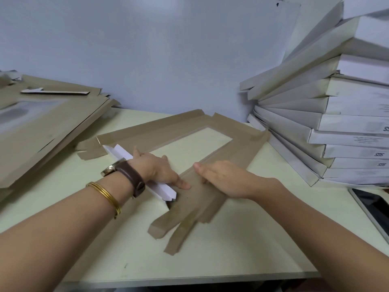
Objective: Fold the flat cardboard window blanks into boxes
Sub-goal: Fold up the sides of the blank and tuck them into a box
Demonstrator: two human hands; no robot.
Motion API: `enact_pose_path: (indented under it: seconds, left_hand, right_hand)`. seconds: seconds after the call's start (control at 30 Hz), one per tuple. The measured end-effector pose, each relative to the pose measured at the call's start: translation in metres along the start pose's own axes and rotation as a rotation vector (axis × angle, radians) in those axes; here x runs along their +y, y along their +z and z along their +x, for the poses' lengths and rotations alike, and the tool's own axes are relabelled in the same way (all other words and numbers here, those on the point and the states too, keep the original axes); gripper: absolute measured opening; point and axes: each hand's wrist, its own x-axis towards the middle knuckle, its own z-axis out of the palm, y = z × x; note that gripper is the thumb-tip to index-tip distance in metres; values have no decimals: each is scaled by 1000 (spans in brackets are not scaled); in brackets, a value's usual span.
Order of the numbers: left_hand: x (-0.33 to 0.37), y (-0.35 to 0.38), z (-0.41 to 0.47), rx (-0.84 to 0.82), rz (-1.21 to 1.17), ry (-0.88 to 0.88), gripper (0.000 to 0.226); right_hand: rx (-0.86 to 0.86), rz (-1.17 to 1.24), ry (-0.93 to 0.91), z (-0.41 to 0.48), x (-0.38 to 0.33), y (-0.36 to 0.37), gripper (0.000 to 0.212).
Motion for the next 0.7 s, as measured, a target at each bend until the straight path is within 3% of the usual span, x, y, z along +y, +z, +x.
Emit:
enact_pose_path:
  seconds: [0.1,0.2,0.3,0.7]
  left_hand:
    - [-18,-6,1,-6,-43,25,109]
    - [-35,-12,4,-59,-159,31,124]
    - [-44,-18,5,-52,-91,22,131]
    - [-47,-36,-1,-132,41,186,109]
  right_hand:
    - [66,-102,-20,8,17,-4,44]
    - [69,-187,35,14,34,-10,33]
    - [6,-228,131,16,45,-13,49]
    - [-150,-207,187,18,72,-39,97]
